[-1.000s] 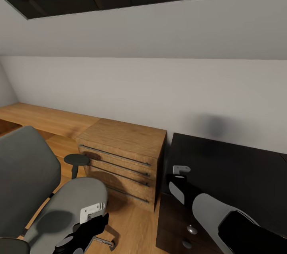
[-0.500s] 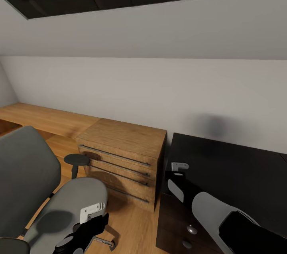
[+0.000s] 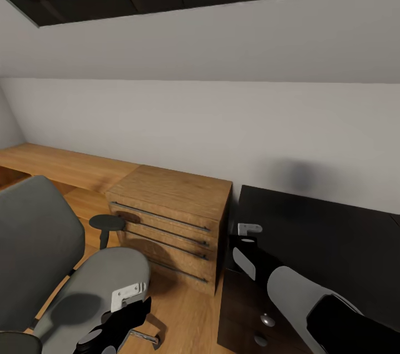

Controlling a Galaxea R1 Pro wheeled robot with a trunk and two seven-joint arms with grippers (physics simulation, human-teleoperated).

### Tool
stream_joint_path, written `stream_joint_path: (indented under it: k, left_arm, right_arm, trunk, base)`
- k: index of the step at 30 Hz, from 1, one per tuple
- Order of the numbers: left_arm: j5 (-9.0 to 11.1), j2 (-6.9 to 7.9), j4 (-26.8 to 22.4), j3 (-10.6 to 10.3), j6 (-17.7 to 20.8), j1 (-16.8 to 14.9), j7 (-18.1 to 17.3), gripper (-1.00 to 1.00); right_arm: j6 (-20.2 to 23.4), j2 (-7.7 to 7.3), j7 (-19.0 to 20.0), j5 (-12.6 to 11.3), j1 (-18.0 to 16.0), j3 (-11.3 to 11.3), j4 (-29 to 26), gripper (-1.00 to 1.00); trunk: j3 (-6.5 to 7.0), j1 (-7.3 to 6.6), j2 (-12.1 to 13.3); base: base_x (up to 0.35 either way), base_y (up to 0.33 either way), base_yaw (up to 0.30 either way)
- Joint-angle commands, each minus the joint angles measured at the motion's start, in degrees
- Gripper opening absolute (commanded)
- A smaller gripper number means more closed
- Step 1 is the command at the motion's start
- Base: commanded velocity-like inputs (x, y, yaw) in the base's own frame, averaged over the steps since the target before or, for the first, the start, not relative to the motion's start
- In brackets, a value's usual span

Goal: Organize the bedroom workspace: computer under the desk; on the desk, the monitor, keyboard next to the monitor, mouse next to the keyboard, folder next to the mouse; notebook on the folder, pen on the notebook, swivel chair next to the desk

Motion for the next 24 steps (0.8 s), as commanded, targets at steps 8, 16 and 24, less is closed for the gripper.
stream_joint_path:
  k: [8, 16, 24]
  left_arm:
    - [0.60, 0.05, 0.04, -0.13, 0.05, -0.02, 0.57, 1.00]
    - [0.57, 0.05, 0.08, -0.14, 0.05, -0.02, 0.57, 1.00]
    - [0.53, 0.05, 0.08, -0.14, 0.05, -0.02, 0.55, 1.00]
  right_arm:
    - [2.28, -1.10, -3.71, -0.49, 0.11, 0.48, -6.37, -1.00]
    - [5.35, -3.87, -4.76, -0.97, 0.42, 0.48, -13.93, -1.00]
    - [10.47, -10.58, -11.31, -12.90, 1.76, 0.56, -27.34, -1.00]
  trunk:
    - [-0.05, 0.00, -0.03]
    - [-0.05, 0.00, -0.03]
    - [-0.05, 0.00, -0.03]
  base:
    - [0.000, 0.000, 0.000]
    - [0.000, 0.000, 0.000]
    - [0.000, 0.000, 0.000]
